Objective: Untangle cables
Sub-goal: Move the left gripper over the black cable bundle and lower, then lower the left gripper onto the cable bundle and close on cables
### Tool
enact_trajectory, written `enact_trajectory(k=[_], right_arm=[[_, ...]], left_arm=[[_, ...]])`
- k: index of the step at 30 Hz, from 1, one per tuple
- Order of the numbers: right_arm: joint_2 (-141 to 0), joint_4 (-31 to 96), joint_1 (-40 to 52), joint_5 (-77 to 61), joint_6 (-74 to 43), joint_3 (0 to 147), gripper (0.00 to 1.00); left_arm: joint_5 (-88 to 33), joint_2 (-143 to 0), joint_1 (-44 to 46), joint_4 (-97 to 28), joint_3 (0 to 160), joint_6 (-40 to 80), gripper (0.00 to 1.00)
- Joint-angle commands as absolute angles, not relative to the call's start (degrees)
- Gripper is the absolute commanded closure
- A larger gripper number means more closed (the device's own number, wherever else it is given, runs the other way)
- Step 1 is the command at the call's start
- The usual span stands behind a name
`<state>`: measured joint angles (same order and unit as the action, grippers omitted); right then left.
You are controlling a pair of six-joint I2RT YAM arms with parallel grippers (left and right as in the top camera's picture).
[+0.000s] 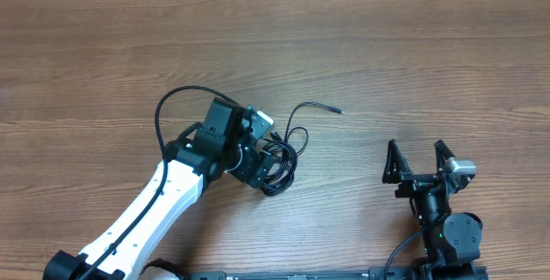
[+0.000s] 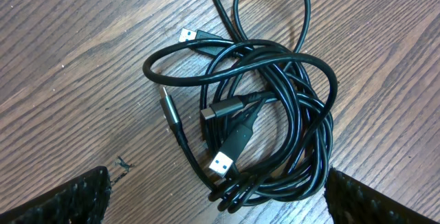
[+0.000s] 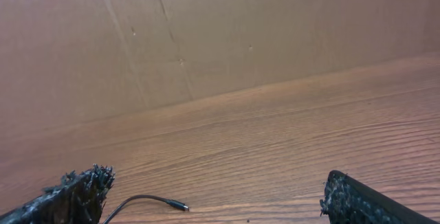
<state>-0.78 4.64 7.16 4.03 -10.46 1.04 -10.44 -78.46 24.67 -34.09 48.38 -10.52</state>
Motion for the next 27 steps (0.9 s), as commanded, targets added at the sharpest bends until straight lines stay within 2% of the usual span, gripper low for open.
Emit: enact_trajectory(k=[1, 27], right_arm=[[-0.2, 4.4, 7.0, 4.6, -10.2, 0.5, 0.0], [-0.2, 4.4, 7.0, 4.6, -10.2, 0.5, 0.0]], left_arm=[[-10.1, -78.7, 24.8, -33.9, 50.0, -11.2, 0.0], [-9.9, -78.9, 24.8, -35.2, 49.4, -11.8, 0.0]])
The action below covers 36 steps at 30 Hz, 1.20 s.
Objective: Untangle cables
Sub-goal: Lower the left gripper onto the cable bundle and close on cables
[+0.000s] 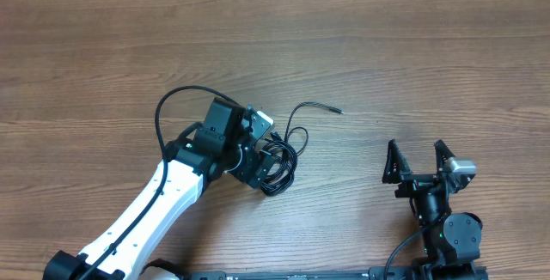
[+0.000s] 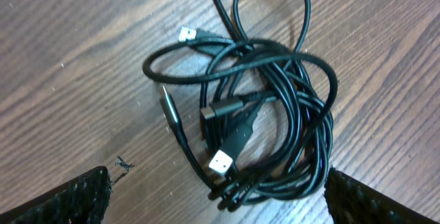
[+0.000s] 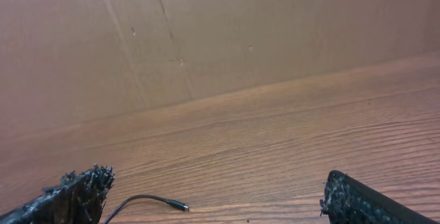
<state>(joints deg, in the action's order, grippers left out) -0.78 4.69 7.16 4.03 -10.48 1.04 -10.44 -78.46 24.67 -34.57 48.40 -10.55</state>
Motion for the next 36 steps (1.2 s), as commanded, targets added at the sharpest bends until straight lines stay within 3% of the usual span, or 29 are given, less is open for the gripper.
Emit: enact_trajectory(k=[1, 17, 26, 36], right_arm=[[-0.2, 4.4, 7.0, 4.6, -10.2, 0.5, 0.0], [-0.2, 4.4, 7.0, 4.6, -10.2, 0.5, 0.0], [-0.2, 4.4, 7.0, 4.6, -10.2, 0.5, 0.0], [-0.2, 4.4, 7.0, 4.6, -10.2, 0.5, 0.0]], left_arm=[[-9.8, -79.2, 24.8, -35.3, 49.1, -11.9, 0.0], [-7.1, -86.7, 24.8, -33.7, 49.3, -11.8, 0.0], [-8.9, -86.7, 24.8, -38.8, 49.3, -11.4, 0.0], [-8.9, -86.7, 24.8, -39.3, 49.3, 0.8, 0.0]])
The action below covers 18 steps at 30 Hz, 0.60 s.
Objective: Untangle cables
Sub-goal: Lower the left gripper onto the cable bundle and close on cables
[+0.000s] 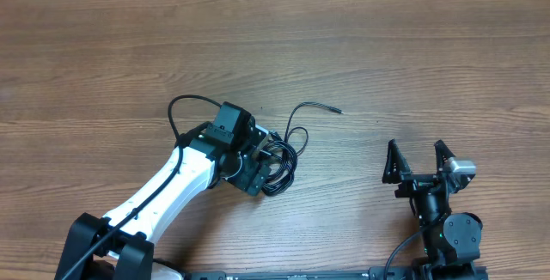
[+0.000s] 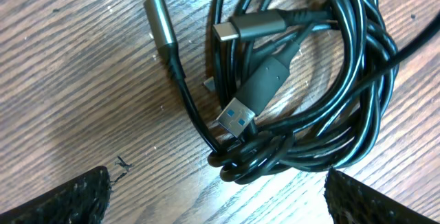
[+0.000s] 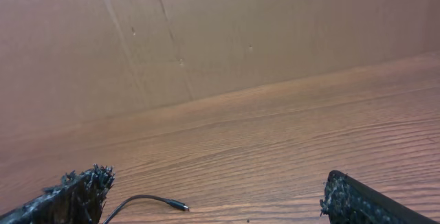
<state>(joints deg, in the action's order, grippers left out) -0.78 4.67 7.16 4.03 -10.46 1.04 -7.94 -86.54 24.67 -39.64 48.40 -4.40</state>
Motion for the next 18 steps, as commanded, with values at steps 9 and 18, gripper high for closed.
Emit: enact_trajectory(k=[9, 18], right_arm=[[-0.2, 4.4, 7.0, 4.6, -10.2, 0.5, 0.0], [-0.2, 4.4, 7.0, 4.6, -10.2, 0.5, 0.0]], left_arm=[[-8.9, -86.7, 24.8, -38.7, 49.2, 3.0, 0.01], [-2.8, -86.9, 25.6, -39.1, 48.8, 15.8, 0.0]])
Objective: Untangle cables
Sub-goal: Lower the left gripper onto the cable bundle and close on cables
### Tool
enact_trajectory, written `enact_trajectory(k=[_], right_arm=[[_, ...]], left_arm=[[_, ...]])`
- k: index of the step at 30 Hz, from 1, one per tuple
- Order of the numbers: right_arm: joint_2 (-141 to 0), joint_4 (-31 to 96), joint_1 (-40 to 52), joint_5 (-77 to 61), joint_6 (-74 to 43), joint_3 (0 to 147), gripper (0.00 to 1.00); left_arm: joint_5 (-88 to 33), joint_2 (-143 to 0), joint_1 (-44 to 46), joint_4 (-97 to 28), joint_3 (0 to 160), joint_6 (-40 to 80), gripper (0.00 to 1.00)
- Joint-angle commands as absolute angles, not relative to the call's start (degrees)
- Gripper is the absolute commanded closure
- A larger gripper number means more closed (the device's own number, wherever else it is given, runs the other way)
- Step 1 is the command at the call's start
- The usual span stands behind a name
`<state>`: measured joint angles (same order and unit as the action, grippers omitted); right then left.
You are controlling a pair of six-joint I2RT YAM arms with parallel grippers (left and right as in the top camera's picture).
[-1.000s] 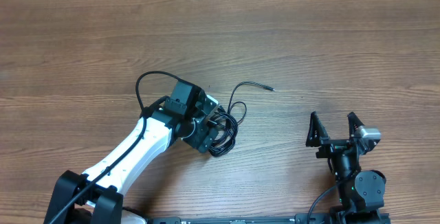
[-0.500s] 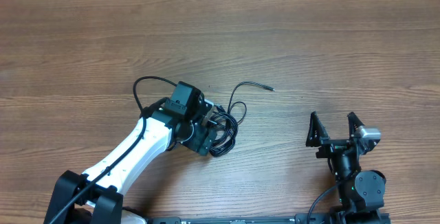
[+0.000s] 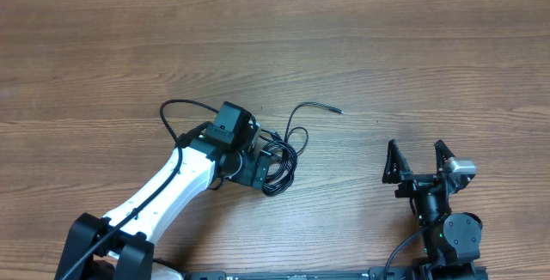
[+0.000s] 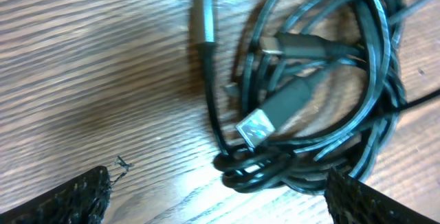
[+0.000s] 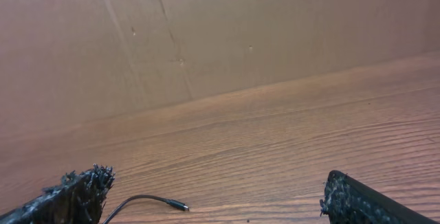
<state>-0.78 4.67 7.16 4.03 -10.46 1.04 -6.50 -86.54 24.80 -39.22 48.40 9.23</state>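
Observation:
A tangle of black cables point(image 3: 280, 161) lies on the wooden table left of centre. In the left wrist view the tangle point(image 4: 344, 114) fills the upper right, with a silver USB plug point(image 4: 256, 128) and a metal barrel plug point(image 4: 205, 18) showing. My left gripper point(image 4: 216, 195) hangs open just over the tangle's near edge, the dark fingertips point(image 4: 72, 196) wide apart; in the overhead view the left gripper point(image 3: 256, 165) partly covers the bundle. One loose cable end point(image 3: 332, 108) trails right. My right gripper point(image 3: 421, 161) stands open, far from the cables.
The wooden table point(image 3: 412, 48) stretches bare on all sides. A brown cardboard wall point(image 5: 220, 31) rises behind it in the right wrist view, where the loose cable end point(image 5: 175, 205) lies low between the right fingertips point(image 5: 75, 193).
My left gripper has turned a little over the tangle, so the plugs sit further right and rotated in its view. It stays open. The right arm has not moved.
At first my left gripper hung open higher above the tangle, the whole bundle in its view, and stayed so. Then it was much lower and closer to the bundle's near edge. Now it is still low, slightly turned. The right gripper stayed open and still throughout.

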Motion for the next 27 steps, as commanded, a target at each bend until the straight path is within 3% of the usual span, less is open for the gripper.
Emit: enact_trajectory(k=[1, 7, 20, 27], right_arm=[[-0.2, 4.4, 7.0, 4.6, -10.2, 0.5, 0.0], [-0.2, 4.4, 7.0, 4.6, -10.2, 0.5, 0.0], [-0.2, 4.4, 7.0, 4.6, -10.2, 0.5, 0.0], [-0.2, 4.4, 7.0, 4.6, -10.2, 0.5, 0.0]], left_arm=[[-2.8, -86.9, 25.7, -39.1, 48.8, 16.6, 0.0], [-2.0, -86.9, 27.9, -39.2, 48.8, 19.4, 0.01], [4.9, -86.9, 30.6, -40.2, 47.1, 38.1, 0.0], [4.9, -86.9, 31.4, -38.9, 46.5, 39.3, 0.0]])
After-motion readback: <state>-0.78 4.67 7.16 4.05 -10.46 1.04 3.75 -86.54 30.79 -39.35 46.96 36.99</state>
